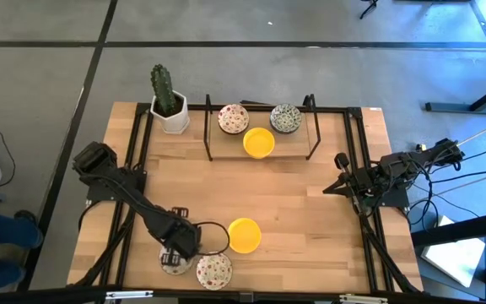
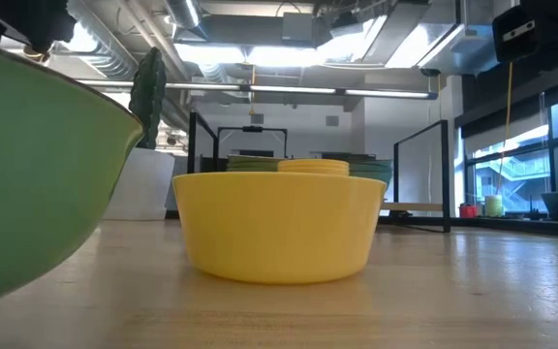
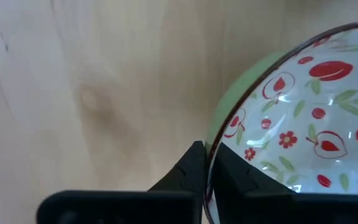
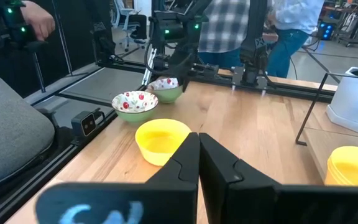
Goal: Pick & Place Mini bowls
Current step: Stack the left green bowl on top of the green bowls on the shelf
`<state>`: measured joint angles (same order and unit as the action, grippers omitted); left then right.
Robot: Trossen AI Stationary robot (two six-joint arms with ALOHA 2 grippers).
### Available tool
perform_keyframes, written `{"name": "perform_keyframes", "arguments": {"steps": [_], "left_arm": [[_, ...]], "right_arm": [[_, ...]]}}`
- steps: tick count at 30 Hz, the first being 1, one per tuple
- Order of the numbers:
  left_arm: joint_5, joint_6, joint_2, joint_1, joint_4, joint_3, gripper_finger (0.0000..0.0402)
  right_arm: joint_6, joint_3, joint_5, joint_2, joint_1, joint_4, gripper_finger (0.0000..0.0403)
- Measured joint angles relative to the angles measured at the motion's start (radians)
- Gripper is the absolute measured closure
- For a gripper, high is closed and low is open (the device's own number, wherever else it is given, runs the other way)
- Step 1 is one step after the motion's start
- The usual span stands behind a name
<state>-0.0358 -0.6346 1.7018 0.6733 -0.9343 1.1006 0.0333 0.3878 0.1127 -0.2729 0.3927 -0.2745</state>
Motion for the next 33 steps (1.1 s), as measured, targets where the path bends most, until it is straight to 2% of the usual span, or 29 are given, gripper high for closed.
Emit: {"name": "perform_keyframes", "arguments": {"steps": [4, 10, 13, 19, 24, 28, 33], "left_arm": [[0.031, 0.040, -0.083, -0.036, -0.080, 0.003, 0.0395], [0.220, 0.173, -0.221, -0.106, -0.257, 0.162, 0.0396], [0.307, 0.314, -0.260, -0.173, -0.236, 0.294, 0.0396], [0.473, 0.728, -0.246, -0.325, -0.226, 0.568, 0.0396], [0.550, 0.952, -0.222, -0.524, -0.101, 0.691, 0.0396], [0.547, 0.985, -0.195, -0.734, 0.005, 0.735, 0.0396], [0.472, 0.848, -0.121, -0.980, 0.044, 0.766, 0.0396]], "right_arm": [[-0.001, 0.000, 0.000, 0.000, 0.000, 0.000, 0.0397], [0.005, 0.000, 0.000, -0.013, 0.000, 0.000, 0.0397], [0.024, 0.000, 0.000, -0.029, 0.000, 0.000, 0.0397], [0.031, 0.000, 0.000, -0.059, 0.000, 0.000, 0.0397], [0.036, 0.000, 0.000, -0.084, 0.000, 0.038, 0.0397], [0.056, 0.000, 0.000, -0.100, 0.000, 0.075, 0.0397], [0.059, 0.000, 0.000, -0.107, 0.000, 0.086, 0.0395]]}}
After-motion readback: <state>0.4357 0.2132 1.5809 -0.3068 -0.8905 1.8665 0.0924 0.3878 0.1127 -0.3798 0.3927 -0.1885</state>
